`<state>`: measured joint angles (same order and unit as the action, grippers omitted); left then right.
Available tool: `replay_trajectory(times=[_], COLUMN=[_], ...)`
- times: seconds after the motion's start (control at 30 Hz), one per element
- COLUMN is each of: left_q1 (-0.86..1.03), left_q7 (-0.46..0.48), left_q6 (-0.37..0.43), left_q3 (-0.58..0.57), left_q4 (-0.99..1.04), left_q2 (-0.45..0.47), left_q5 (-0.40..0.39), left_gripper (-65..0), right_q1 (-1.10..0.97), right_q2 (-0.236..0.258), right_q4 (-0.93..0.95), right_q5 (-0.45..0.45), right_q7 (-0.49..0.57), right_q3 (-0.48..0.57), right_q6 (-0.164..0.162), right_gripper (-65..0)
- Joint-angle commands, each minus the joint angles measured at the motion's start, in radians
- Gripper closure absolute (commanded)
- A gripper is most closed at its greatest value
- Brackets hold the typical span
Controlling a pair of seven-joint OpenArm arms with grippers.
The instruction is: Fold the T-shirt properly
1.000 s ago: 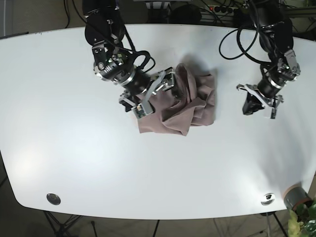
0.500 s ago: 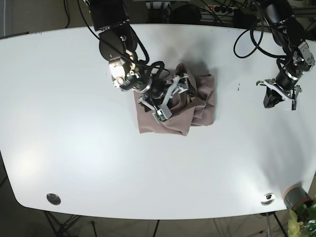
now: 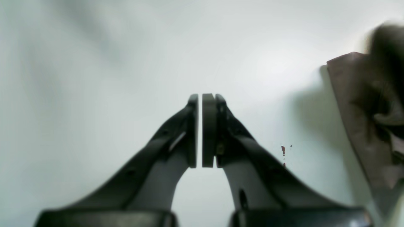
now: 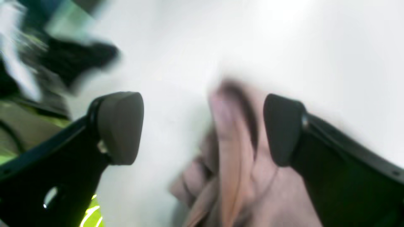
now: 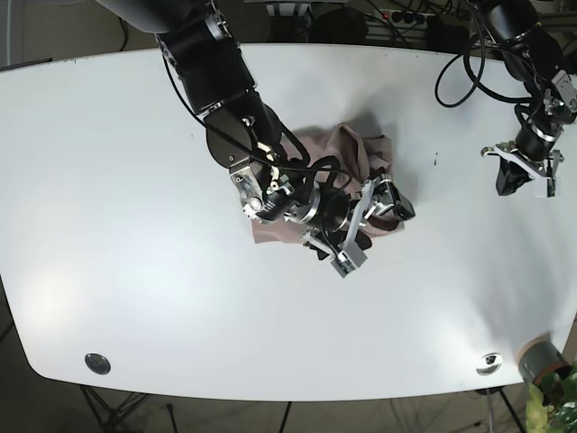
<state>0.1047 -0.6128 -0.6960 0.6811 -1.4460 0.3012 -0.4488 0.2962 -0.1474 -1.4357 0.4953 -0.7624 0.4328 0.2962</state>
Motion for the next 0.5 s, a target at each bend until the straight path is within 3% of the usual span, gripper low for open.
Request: replay_trajectory(times=[0.0,0.23,0.47], left_q1=[-0.012,-0.013,-0.013], left_q7=[0.02,0.02,0.021], left_q6=[-0.002,-0.002,-0.002], left_q3=[0.001,-0.087,-0.145], left_q4=[-0.022,-0.068,-0.091], left_q2=[0.02,0.016,0.014], left_q5=[-0.021,-0.02,-0.017], left_gripper=[0.0,0.0,0.0], right_q1=[0.018,-0.084,-0.223], right_q2=[-0.01,0.061,0.13], right_q4=[-0.037,-0.122,-0.216], right_q5=[0.004,0.006,0.006], right_q7=[0.014,0.011,0.011], right_q3=[-0.002,-0.004,-0.004], right_q6=[0.008,0.008,0.008], right_gripper=[-56.8,-55.3,-39.6])
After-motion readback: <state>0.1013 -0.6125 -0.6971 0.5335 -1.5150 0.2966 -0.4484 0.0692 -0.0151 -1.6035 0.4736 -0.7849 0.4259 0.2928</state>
